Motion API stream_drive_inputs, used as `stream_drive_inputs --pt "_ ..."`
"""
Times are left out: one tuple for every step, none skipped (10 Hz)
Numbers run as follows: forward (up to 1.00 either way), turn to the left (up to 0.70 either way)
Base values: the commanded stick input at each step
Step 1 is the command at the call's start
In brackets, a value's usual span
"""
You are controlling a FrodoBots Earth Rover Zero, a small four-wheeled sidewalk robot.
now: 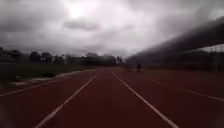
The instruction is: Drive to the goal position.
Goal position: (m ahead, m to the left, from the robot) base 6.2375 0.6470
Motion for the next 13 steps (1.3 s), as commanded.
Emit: stream_drive_inputs --pt "0.70 0.00" --pt "0.70 0.00" --pt "0.70 0.00" --pt "0.70 0.00" --pt "0.70 0.00" --pt "0.70 0.00" --pt "0.70 0.00" --pt "0.70 0.00" --pt "0.70 0.00" --pt "0.70 0.00" --pt "0.70 0.00" --pt "0.70 0.00" --pt "0.70 0.00"
